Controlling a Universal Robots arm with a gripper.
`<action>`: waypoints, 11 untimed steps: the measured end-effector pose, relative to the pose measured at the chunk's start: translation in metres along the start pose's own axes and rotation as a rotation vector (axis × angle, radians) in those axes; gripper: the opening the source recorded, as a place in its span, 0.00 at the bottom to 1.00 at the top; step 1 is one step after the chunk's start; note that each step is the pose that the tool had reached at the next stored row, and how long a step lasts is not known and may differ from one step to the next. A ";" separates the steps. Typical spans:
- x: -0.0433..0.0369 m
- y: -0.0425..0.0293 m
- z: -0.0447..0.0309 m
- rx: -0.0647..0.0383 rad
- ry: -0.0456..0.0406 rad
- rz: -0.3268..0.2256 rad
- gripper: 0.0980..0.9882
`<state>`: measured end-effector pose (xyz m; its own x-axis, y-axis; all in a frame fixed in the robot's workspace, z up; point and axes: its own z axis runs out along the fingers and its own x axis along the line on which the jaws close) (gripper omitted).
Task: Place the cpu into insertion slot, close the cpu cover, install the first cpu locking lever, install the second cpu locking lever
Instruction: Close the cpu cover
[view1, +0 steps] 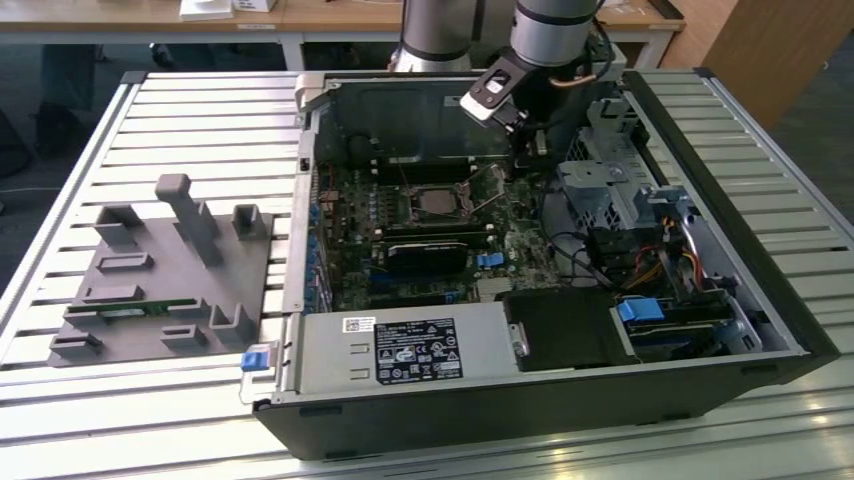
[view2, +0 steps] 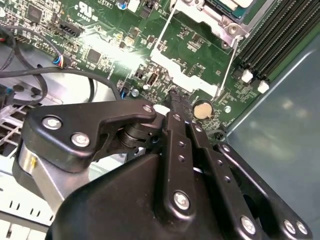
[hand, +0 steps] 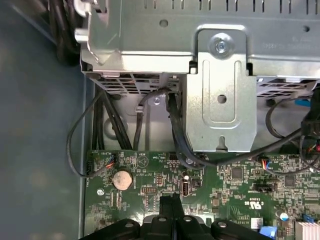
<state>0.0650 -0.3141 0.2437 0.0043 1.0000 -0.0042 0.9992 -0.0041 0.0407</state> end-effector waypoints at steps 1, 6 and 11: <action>0.0000 -0.0001 0.0018 0.000 -0.0001 0.000 0.01; 0.0000 -0.0002 0.0038 0.002 -0.0004 0.000 0.01; 0.0000 -0.0012 0.0039 0.002 -0.0001 0.000 0.01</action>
<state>0.0640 -0.3141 0.2398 0.0042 1.0000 -0.0043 0.9992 -0.0040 0.0392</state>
